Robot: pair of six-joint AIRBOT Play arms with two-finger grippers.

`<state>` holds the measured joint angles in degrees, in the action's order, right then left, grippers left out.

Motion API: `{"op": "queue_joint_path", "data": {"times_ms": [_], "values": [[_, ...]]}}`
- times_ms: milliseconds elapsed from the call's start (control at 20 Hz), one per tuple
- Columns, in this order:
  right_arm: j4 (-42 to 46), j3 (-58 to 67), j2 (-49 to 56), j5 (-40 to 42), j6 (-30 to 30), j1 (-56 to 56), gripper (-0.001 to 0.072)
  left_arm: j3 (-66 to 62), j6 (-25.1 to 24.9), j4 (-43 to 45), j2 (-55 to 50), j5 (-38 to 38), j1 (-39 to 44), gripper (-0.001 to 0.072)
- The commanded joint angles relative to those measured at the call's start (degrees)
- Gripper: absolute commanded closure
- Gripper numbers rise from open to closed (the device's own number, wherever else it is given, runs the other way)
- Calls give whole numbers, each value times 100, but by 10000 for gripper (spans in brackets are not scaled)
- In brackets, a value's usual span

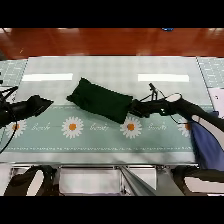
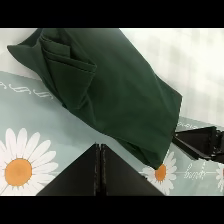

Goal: Fold the shirts.

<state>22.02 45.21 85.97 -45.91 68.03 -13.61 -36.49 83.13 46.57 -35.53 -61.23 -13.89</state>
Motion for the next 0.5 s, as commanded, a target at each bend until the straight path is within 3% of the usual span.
{"op": "queue_joint_path", "data": {"times_ms": [0,50,150,250,450], "values": [[-238,555,540,-37,-15,-396,317,7,4,-33,2,15,4,686],[-195,748,649,-44,-7,-481,398,7,4,-33,2,15,4,686],[-72,1137,741,-114,-63,-566,692,7,4,-33,2,15,4,686],[289,1775,737,-407,-20,-590,692,9,2,-31,2,15,4,686],[2660,4094,737,-1268,1453,-564,692,151,-17,-28,0,118,4,686]]}}
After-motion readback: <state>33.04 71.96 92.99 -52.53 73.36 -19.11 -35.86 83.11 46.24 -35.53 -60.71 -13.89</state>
